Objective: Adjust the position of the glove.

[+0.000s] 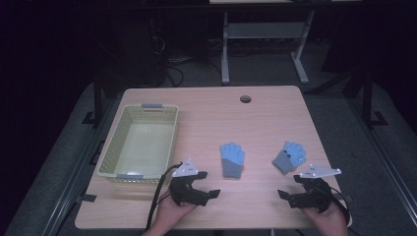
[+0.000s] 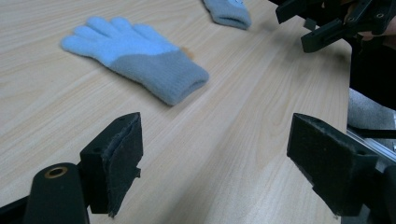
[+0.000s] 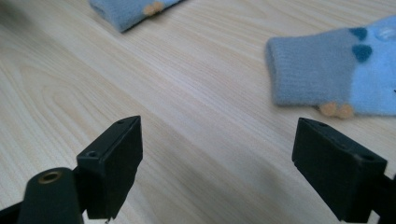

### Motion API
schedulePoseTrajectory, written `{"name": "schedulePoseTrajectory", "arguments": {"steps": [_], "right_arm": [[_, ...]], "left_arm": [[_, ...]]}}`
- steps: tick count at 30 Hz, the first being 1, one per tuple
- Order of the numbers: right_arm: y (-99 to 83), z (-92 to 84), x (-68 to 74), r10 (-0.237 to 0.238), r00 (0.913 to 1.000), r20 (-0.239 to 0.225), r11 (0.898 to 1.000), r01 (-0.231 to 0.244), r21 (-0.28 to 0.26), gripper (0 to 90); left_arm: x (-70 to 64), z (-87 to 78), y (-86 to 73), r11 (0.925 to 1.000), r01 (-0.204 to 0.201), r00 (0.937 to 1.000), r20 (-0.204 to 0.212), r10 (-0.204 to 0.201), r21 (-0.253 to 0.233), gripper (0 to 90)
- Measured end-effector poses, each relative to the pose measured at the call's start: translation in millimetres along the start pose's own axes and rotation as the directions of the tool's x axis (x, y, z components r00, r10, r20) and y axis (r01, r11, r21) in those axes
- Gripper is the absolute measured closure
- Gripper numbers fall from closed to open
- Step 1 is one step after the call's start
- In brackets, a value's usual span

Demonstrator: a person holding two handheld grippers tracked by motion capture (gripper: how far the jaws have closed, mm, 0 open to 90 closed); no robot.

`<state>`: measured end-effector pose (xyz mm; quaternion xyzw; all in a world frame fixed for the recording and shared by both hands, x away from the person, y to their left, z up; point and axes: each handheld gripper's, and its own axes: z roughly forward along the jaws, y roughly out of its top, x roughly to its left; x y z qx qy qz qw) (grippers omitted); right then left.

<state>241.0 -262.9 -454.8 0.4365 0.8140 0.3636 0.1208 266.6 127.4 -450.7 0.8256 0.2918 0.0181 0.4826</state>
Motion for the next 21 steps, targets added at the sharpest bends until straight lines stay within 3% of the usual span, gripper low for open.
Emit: {"name": "schedulePoseTrajectory", "arguments": {"steps": [6,17,21], "right_arm": [[-0.9,-0.4,0.8,0.013,0.9999,-0.003,1.0,-0.013,0.0,16.0],[9.0,-0.1,5.3,0.021,0.9997,-0.011,1.0,-0.021,-0.009,15.4],[17.0,-1.4,4.2,0.008,0.9999,-0.011,1.0,-0.008,-0.003,15.4]], "left_arm": [[0.7,-0.4,-0.6,0.9999,0.017,0.9999,0.002,-0.017,-0.002,18.1],[-6.4,-2.5,-2.2,0.9999,-0.008,0.9999,-0.007,0.008,-0.008,18.3],[-9.1,-1.2,-2.4,1.0,-0.005,0.9995,-0.031,0.005,-0.006,17.9]]}}
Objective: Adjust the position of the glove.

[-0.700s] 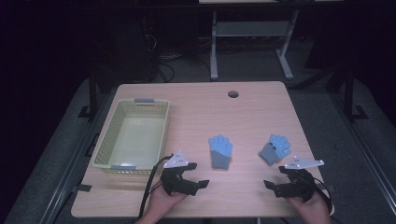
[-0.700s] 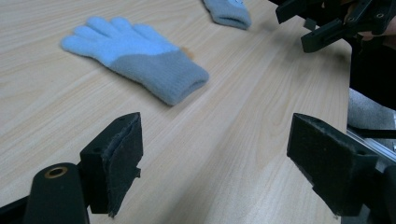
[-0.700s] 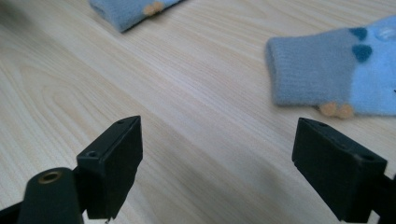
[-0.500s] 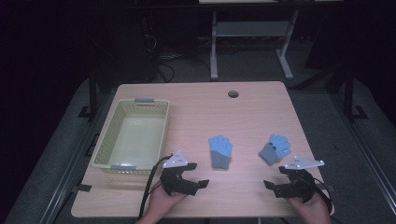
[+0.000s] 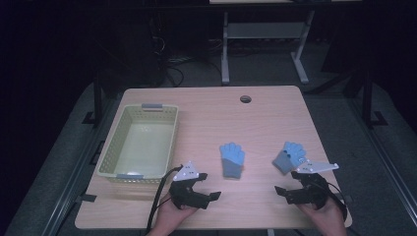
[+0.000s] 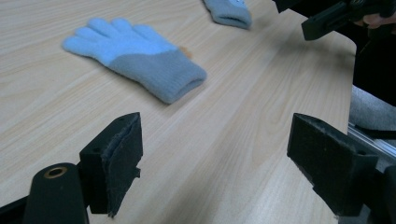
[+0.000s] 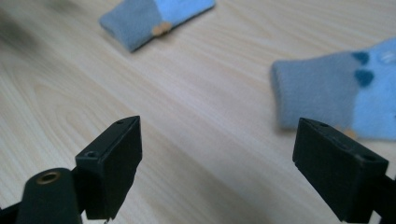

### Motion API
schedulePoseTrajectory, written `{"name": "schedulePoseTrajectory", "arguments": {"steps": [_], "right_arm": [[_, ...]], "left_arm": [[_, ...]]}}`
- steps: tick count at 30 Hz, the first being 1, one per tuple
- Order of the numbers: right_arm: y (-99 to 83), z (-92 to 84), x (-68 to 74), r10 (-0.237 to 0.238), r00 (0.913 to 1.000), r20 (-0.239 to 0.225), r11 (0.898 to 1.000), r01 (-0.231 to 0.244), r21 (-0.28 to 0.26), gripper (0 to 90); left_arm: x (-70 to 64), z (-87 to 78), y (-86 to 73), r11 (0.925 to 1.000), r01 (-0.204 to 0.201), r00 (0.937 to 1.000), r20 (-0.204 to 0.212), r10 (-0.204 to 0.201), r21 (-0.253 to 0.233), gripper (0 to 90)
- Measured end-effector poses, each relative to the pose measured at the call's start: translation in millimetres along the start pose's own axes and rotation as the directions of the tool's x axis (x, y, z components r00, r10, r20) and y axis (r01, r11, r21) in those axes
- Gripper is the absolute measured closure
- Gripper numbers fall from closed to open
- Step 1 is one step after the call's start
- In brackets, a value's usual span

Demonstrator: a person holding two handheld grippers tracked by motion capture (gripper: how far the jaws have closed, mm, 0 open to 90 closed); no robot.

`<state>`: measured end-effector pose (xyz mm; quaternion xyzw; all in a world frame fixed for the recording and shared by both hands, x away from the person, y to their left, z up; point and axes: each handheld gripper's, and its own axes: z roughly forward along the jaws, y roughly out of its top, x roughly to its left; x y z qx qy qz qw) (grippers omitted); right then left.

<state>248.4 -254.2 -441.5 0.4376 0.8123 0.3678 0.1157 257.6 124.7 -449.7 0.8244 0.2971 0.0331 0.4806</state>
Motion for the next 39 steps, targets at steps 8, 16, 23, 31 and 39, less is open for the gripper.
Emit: {"name": "schedulePoseTrajectory", "arguments": {"steps": [8,16,23,31,39], "right_arm": [[16.5,-3.2,-9.1,0.0,1.0,0.01,1.0,0.0,0.009,17.8],[33.7,-6.1,-22.8,0.01,0.9997,0.021,1.0,-0.011,0.026,18.8],[48.7,-3.6,-34.5,0.014,0.9993,0.035,0.997,-0.017,0.076,21.7],[66.6,5.7,-50.5,0.029,0.9984,0.048,0.993,-0.034,0.116,22.6],[79.6,16.9,-66.3,0.065,0.9954,0.071,0.985,-0.075,0.152,26.0]], "left_arm": [[1.8,-1.4,-0.6,1.0,0.005,1.0,0.006,-0.005,-0.007,17.9],[2.4,-1.7,-0.5,1.0,0.002,0.9999,0.013,-0.002,-0.004,17.9],[2.1,-3.2,0.2,0.9997,-0.001,0.9999,0.016,0.001,-0.026,17.9],[4.4,-4.2,0.9,0.9993,0.007,0.9999,0.014,-0.006,-0.036,17.9],[3.8,-4.0,0.5,0.9995,0.002,0.9999,0.014,-0.002,-0.031,18.1]]}}
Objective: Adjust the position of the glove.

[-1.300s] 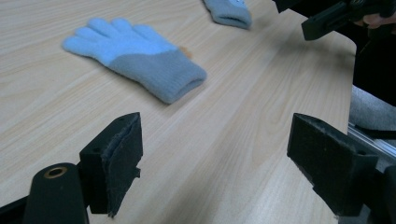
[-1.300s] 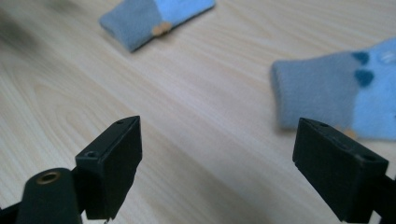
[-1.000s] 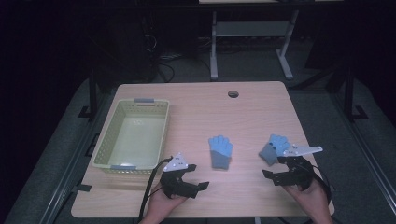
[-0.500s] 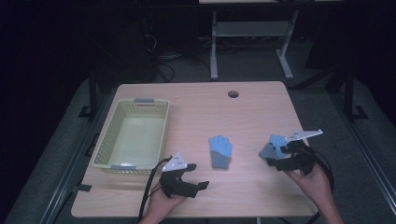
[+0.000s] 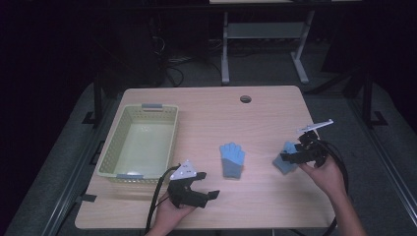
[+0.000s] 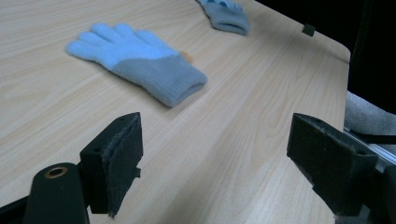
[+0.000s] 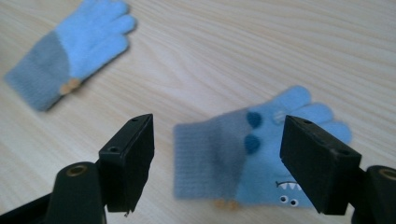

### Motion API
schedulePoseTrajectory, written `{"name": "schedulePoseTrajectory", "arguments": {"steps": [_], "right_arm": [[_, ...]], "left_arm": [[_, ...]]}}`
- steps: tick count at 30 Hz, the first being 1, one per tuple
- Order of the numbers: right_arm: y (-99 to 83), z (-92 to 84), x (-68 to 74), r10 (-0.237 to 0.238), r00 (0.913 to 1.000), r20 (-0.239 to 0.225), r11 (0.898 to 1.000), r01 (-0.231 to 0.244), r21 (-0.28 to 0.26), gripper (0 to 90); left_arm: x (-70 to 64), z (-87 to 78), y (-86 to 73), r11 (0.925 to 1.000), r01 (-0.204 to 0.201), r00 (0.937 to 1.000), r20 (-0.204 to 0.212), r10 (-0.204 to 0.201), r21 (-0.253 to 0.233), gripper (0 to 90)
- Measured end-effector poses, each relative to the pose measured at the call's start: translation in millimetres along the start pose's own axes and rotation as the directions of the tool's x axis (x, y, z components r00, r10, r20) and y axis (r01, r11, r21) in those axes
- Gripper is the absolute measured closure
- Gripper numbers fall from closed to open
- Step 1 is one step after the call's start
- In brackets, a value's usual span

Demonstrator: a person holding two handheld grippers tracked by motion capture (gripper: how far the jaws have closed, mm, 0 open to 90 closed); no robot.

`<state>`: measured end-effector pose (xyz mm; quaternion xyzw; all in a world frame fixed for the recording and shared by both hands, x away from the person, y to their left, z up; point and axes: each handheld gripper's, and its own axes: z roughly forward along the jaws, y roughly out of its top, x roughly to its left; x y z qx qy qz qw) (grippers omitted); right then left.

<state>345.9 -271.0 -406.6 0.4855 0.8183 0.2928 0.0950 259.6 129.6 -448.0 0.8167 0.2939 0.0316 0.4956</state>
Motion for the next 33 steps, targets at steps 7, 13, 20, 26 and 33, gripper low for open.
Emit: {"name": "schedulePoseTrajectory", "arguments": {"steps": [7,13,20,26,33], "right_arm": [[-1.0,10.7,-10.3,0.036,0.998,0.051,0.998,-0.038,0.047,30.8],[-5.9,19.1,-16.7,0.068,0.995,0.073,0.994,-0.074,0.08,33.2],[-8.6,30.9,-19.2,0.057,0.9932,0.101,0.991,-0.068,0.113,36.4],[-11.4,39.4,-20.3,0.048,0.9928,0.11,0.986,-0.065,0.156,41.5],[-10.0,40.8,-18.0,0.038,0.9922,0.119,0.983,-0.058,0.172,48.2]], "left_arm": [[3.0,0.3,-0.9,0.9999,0.016,0.9999,-0.003,-0.016,0.001,18.1],[3.8,-0.8,-0.5,0.9998,0.019,0.9998,-0.004,-0.019,-0.006,18.1],[5.9,0.4,-1.7,0.9991,0.04,0.9992,0.008,-0.04,-0.01,18.2],[6.1,-0.1,-2.2,0.9989,0.046,0.9989,0.011,-0.046,-0.01,18.3],[5.8,1.2,-2.2,0.9985,0.053,0.9984,0.018,-0.053,-0.011,18.3]]}}
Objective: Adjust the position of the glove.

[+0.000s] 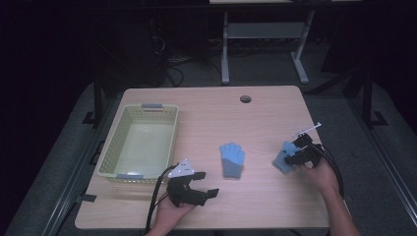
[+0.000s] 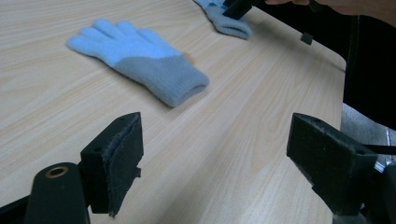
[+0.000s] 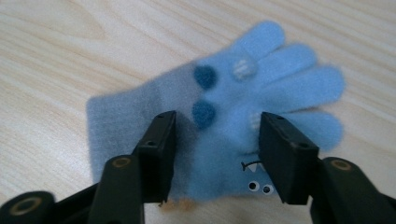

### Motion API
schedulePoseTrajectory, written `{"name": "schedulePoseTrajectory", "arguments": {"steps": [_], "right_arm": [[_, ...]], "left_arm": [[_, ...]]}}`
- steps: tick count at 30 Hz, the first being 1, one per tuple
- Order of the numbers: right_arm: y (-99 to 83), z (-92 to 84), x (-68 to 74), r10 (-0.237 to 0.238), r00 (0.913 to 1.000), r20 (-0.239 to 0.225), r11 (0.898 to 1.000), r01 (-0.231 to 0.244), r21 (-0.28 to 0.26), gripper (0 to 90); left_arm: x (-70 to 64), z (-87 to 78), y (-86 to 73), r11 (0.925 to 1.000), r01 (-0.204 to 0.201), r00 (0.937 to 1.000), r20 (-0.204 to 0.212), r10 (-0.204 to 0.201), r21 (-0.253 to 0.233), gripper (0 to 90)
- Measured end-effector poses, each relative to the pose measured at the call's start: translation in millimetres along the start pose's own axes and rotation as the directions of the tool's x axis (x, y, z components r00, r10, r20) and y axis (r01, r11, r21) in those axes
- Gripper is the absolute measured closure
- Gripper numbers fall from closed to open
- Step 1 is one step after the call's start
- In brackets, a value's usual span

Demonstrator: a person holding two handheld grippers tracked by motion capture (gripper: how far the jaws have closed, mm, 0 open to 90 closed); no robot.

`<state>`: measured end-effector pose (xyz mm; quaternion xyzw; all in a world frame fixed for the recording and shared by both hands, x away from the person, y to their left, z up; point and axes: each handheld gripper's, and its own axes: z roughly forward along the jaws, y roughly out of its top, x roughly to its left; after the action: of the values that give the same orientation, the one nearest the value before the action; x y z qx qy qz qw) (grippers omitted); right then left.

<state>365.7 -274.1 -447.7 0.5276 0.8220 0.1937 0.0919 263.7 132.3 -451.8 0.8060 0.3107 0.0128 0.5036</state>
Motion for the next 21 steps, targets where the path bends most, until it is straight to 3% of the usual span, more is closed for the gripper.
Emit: {"name": "schedulePoseTrajectory", "arguments": {"steps": [17,21], "right_arm": [[2.0,-0.8,-5.3,0.02,0.9984,-0.053,1.0,-0.019,0.003,75.7],[2.3,-1.7,-2.5,0.008,0.9993,-0.037,1.0,-0.008,0.007,77.8]], "left_arm": [[0.1,1.4,-1.8,1.0,0.008,0.9999,0.009,-0.008,0.006,18.4],[-0.8,1.3,-1.5,1.0,0.007,0.9999,0.008,-0.007,0.005,18.5]]}}
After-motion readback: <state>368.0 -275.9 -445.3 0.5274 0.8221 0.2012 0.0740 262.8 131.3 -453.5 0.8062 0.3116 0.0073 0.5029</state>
